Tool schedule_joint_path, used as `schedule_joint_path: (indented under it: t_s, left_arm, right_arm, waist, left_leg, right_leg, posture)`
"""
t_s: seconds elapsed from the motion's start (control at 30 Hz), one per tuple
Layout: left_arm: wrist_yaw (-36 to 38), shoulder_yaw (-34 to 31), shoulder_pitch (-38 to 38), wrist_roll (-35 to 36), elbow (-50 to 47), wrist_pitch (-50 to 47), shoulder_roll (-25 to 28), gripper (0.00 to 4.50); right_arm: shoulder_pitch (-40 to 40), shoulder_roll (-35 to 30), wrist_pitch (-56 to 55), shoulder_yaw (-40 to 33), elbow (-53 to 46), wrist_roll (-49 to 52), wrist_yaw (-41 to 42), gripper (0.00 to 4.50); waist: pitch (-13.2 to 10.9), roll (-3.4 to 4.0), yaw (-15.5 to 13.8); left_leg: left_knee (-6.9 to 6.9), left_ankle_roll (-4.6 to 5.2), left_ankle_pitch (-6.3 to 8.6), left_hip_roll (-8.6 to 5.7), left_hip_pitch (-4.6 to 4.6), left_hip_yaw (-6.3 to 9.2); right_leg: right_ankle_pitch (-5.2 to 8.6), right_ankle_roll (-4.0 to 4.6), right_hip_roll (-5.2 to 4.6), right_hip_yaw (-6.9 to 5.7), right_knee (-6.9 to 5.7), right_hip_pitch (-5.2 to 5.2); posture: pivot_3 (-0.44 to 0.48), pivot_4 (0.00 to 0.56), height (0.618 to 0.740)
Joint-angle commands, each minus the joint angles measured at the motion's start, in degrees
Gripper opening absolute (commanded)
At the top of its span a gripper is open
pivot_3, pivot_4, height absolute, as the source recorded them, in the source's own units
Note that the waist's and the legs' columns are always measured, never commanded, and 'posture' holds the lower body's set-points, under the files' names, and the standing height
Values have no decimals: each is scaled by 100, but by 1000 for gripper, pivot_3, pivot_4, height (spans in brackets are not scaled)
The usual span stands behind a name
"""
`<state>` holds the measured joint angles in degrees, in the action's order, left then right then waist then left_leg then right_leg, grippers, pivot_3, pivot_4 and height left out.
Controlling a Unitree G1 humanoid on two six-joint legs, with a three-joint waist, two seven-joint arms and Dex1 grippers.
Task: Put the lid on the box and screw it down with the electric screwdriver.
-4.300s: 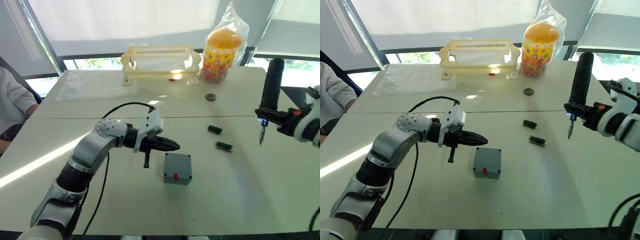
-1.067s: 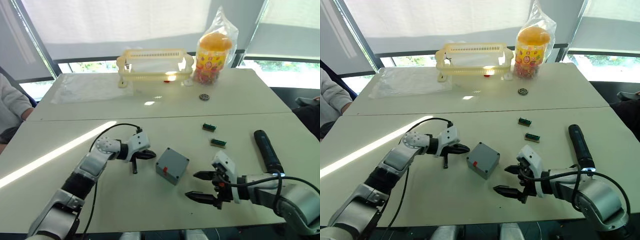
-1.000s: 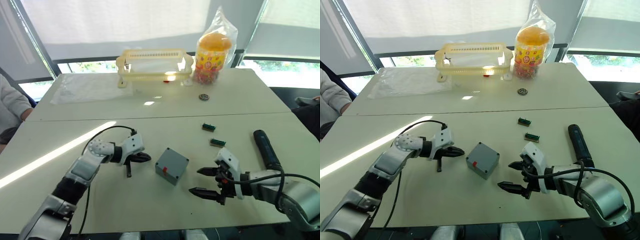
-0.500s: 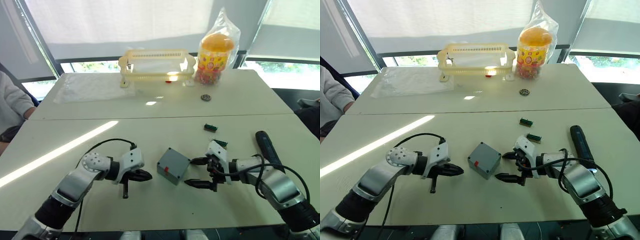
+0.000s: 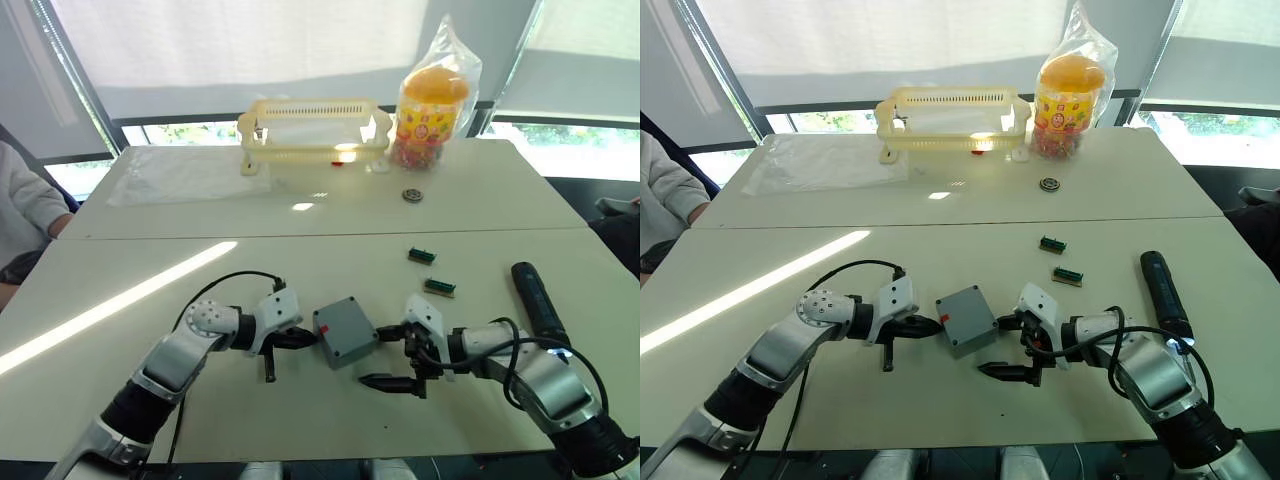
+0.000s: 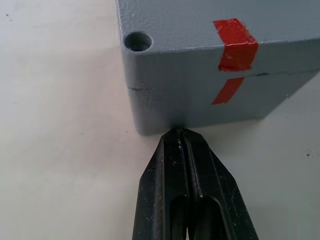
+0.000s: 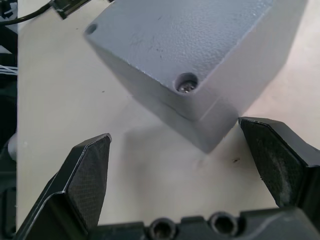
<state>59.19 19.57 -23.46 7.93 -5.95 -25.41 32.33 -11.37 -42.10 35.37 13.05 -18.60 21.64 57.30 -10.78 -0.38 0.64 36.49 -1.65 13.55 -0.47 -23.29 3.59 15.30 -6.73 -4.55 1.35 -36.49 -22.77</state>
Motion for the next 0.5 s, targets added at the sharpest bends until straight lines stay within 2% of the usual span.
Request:
schedule_joint_path:
  t_s: [0.03,0.5]
  left_arm:
    - [-27,-7,-142,-68,31,170,-40,0]
    - [-46,39,-171,-150,54,192,-192,0]
  right_arm:
    - [117,56,129,-54,-399,171,-55,4478]
    - [249,-11,305,-85,-553,159,-119,4478]
  waist:
    - [0,0,1]
    - [1,-1,-5]
  left_leg:
    - [0,0,0,0,0,0]
    - [3,0,0,-1,0,0]
  right_leg:
    - [0,0,0,0,0,0]
    - [0,0,0,0,-2,2]
  posture:
    - [0,150,740]
    - [0,150,740]
